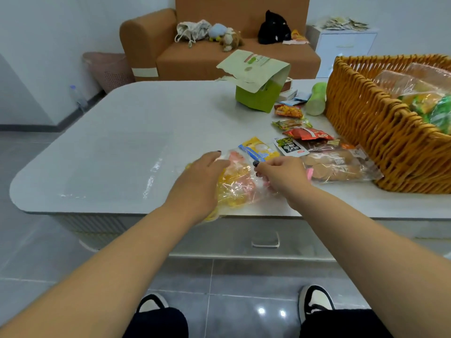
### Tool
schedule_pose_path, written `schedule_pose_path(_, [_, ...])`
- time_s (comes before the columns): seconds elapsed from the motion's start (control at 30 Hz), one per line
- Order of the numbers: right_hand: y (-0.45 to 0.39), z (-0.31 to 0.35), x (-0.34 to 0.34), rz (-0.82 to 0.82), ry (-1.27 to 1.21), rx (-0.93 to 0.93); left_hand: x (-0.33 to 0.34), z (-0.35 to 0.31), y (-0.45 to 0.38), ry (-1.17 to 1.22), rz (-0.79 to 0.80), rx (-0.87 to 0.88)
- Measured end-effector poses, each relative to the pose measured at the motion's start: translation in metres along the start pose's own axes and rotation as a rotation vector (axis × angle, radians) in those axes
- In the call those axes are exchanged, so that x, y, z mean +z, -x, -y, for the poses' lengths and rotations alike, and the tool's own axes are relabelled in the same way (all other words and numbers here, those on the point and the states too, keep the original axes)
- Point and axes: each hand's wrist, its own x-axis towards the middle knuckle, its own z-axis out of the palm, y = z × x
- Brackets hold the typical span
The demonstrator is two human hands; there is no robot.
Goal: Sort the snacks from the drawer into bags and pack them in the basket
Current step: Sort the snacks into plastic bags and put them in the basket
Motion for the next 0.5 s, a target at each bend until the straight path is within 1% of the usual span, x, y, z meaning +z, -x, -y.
schedule_pose_path(0.03, [-0.001, -0.001, 0.001, -0.01, 0.003, -0.006, 0.004, 0.0, 0.002, -0.022, 0.042, 0.053])
schedule_pose_path(0.1, [-0.003, -0.003, 0.002, -0.027, -0.003, -0.005, 0.013, 0.004, 0.006, -0.073, 0.059, 0.153])
schedule_pose_path(0.17, [-0.004, -0.003, 0.002, -0.039, 0.037, -0.025, 0.015, 0.006, 0.008, -0.074, 0.044, 0.158])
schedule_pose_path(0.23, [-0.004, -0.006, 0.002, -0.044, 0.132, -0.064, 0.016, 0.006, 0.011, -0.087, 0.049, 0.167])
schedule_pose_path(0.3, [-0.004, -0.011, 0.005, -0.112, 0.25, -0.131, 0.018, 0.004, 0.014, -0.134, 0.052, 0.192])
schedule_pose_path(0.33, [-0.003, -0.016, 0.007, -0.198, 0.338, -0.244, 0.02, 0.004, 0.015, -0.167, 0.059, 0.2])
schedule_pose_path(0.37, [-0.003, -0.02, 0.009, -0.28, 0.433, -0.443, 0.022, 0.005, 0.016, -0.196, 0.065, 0.208])
schedule_pose_path(0.4, [-0.003, -0.024, 0.011, -0.328, 0.523, -0.672, 0.024, 0.005, 0.017, -0.214, 0.069, 0.21])
schedule_pose_path(0.43, [-0.002, -0.028, 0.013, -0.346, 0.571, -0.881, 0.026, 0.006, 0.017, -0.223, 0.062, 0.21])
schedule_pose_path(0.47, [0.001, -0.03, 0.015, -0.325, 0.6, -1.026, 0.027, 0.007, 0.017, -0.226, 0.056, 0.21])
schedule_pose_path(0.5, [0.006, -0.033, 0.017, -0.286, 0.636, -1.103, 0.028, 0.008, 0.018, -0.226, 0.051, 0.213])
